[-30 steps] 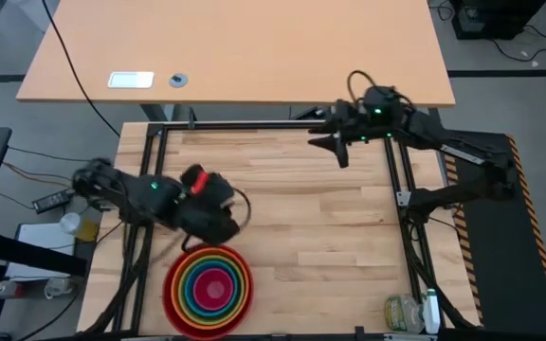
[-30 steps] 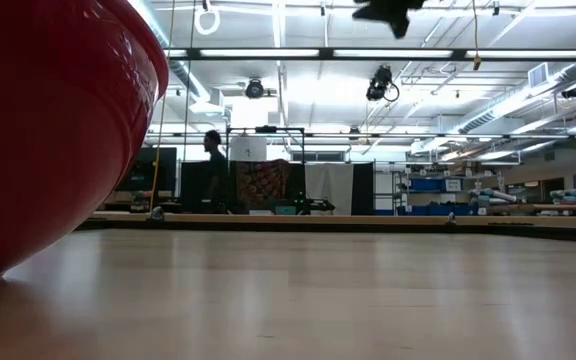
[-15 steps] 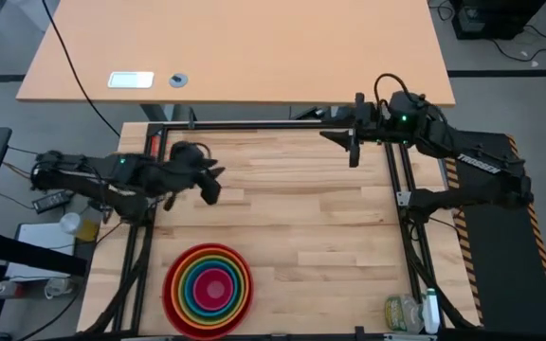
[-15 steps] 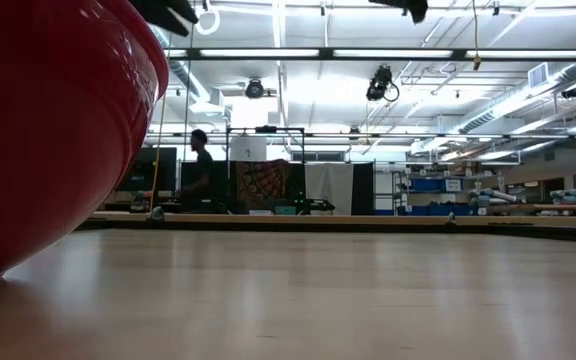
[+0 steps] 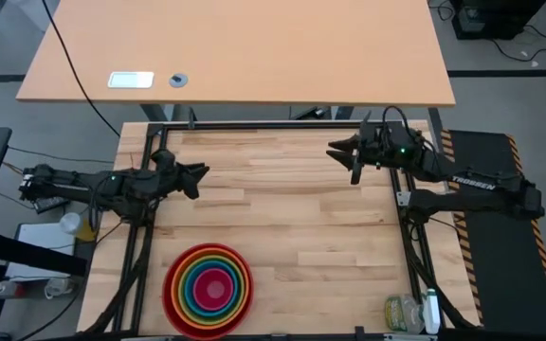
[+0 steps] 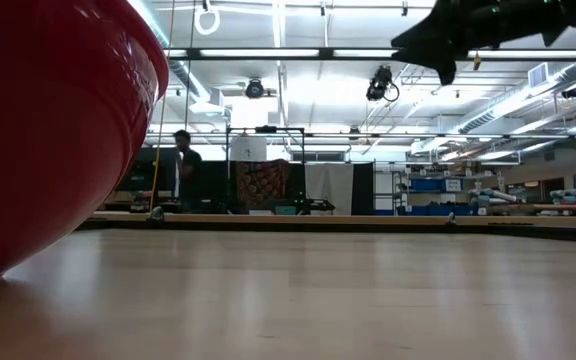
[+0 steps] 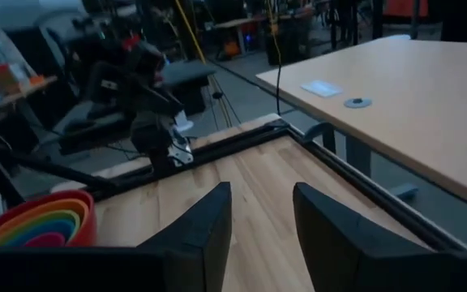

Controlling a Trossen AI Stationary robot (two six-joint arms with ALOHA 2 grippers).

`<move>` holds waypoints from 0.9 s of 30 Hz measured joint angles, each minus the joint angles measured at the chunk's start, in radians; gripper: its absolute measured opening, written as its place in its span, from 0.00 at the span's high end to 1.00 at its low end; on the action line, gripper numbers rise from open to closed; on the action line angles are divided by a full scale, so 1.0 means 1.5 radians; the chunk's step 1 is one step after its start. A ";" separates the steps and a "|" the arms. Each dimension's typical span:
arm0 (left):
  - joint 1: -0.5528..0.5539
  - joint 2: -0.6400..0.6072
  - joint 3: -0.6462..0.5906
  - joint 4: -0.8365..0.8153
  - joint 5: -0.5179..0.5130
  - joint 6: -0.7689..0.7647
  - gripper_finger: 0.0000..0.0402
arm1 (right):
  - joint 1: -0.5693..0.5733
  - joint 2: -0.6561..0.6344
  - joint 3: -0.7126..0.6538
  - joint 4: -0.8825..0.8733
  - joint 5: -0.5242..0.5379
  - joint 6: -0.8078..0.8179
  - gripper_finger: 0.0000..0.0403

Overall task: Nest bowls inside each other
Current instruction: Return to Home Position

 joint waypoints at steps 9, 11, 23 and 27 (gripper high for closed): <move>0.000 -0.161 -0.097 0.015 -0.046 -0.025 0.65 | -0.034 -0.100 -0.162 0.115 -0.005 0.122 0.65; 0.000 -0.198 -0.102 0.002 -0.060 -0.019 0.65 | -0.039 -0.130 -0.189 0.122 -0.005 0.150 0.65; 0.000 -0.297 -0.103 -0.129 -0.117 -0.043 0.65 | -0.029 -0.301 -0.269 0.050 0.038 0.216 0.65; 0.000 -0.297 -0.103 -0.157 -0.128 -0.050 0.65 | -0.029 -0.348 -0.324 0.054 0.057 0.254 0.65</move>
